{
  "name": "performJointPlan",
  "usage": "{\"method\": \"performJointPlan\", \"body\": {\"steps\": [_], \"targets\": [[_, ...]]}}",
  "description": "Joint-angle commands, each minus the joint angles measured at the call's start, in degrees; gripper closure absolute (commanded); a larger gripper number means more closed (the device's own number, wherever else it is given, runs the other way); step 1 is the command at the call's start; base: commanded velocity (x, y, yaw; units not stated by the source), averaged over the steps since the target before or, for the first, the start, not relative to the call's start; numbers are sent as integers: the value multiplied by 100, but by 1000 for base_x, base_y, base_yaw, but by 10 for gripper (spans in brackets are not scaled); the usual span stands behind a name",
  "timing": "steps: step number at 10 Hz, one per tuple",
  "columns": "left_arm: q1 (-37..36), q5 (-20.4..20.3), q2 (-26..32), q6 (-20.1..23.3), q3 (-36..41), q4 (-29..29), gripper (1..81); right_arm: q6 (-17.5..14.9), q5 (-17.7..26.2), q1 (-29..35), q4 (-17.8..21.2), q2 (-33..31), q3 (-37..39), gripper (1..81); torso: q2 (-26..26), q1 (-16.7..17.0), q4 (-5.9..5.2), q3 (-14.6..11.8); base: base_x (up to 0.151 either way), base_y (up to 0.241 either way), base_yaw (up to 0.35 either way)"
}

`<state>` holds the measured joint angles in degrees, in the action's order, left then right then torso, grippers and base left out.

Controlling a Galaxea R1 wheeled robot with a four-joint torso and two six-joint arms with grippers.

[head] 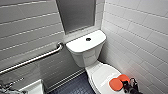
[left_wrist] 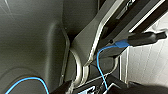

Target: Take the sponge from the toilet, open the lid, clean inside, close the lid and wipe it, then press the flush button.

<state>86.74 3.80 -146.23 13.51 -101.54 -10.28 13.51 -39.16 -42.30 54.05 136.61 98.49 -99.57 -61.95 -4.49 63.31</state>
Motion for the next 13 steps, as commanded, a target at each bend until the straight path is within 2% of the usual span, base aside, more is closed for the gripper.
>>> {"method": "performJointPlan", "body": {"steps": [1, 5, 9, 11, 12, 13], "targets": [[120, 560, 111, 47, 187, 8, 10, 12, 514, -573, 352, -499, -409, 811, 0, 0, 0, 0, 0, 0, 0], [111, 543, 75, 56, 187, 26, 10, 12, -223, -1205, 10, -1220, -1552, 811, 0, 0, 0, 0, 0, 0, 0], [111, 543, 84, 56, 187, 43, 10, 47, -945, -2251, -290, -1432, -1984, 811, 0, 0, 0, 0, 0, 0, 0], [85, 560, 50, 56, 195, 61, 10, 266, -1015, -2779, -1249, -1502, -1949, 811, 0, 0, 0, 0, 0, 0, 0], [68, 569, 23, 56, 195, 70, 10, 215, -885, -2850, -1754, -1580, -2009, 811, 0, 0, 0, 0, 0, 0, 0], [59, 569, -4, 56, 195, 87, 10, 187, -631, -2859, -2029, -1712, -2175, 811, 0, 0, 0, 0, 0, 0, 0]]}}
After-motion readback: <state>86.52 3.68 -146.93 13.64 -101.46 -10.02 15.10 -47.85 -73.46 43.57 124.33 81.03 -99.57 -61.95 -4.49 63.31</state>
